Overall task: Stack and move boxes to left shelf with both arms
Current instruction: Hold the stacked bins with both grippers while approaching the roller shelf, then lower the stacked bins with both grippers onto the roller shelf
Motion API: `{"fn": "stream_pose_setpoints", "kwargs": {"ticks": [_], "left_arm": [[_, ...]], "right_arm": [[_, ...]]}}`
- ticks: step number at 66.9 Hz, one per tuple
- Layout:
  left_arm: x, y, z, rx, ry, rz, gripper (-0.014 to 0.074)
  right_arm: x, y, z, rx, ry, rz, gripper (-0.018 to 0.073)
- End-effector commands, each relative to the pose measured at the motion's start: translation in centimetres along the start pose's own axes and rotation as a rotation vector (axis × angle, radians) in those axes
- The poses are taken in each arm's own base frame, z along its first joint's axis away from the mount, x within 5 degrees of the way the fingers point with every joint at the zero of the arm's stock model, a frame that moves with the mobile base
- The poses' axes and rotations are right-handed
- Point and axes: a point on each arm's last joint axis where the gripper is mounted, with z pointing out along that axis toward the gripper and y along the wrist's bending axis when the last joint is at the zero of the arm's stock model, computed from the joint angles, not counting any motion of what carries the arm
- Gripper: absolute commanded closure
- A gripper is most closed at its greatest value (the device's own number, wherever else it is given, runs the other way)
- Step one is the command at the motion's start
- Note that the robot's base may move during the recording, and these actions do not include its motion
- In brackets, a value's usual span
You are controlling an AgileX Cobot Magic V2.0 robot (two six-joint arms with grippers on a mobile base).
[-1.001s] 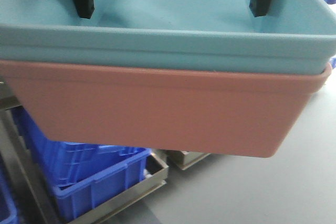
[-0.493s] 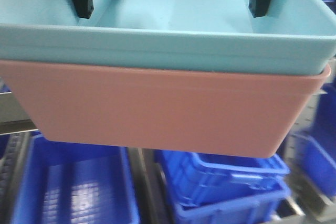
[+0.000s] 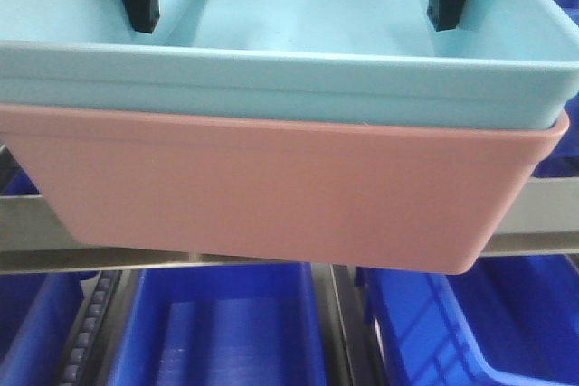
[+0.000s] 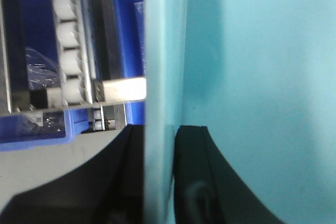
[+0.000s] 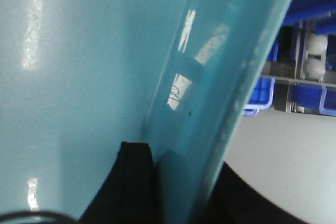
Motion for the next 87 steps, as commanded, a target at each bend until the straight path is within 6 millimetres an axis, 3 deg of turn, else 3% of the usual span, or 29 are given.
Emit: {"fn": "stream_pose_setpoints", "kwargs": {"ticks": [1, 87], "left_arm": [[-1.67, -1.91, -3.07, 0.23, -0.174, -0.042, 0.0601], [-1.67, -1.91, -3.07, 0.23, -0.174, -0.042, 0.06]], "right_arm": [[-1.84, 1.48, -3.1, -0.204, -0.204, 0.009, 0.0503], [-1.84, 1.48, -3.1, -0.204, -0.204, 0.009, 0.0503]]}}
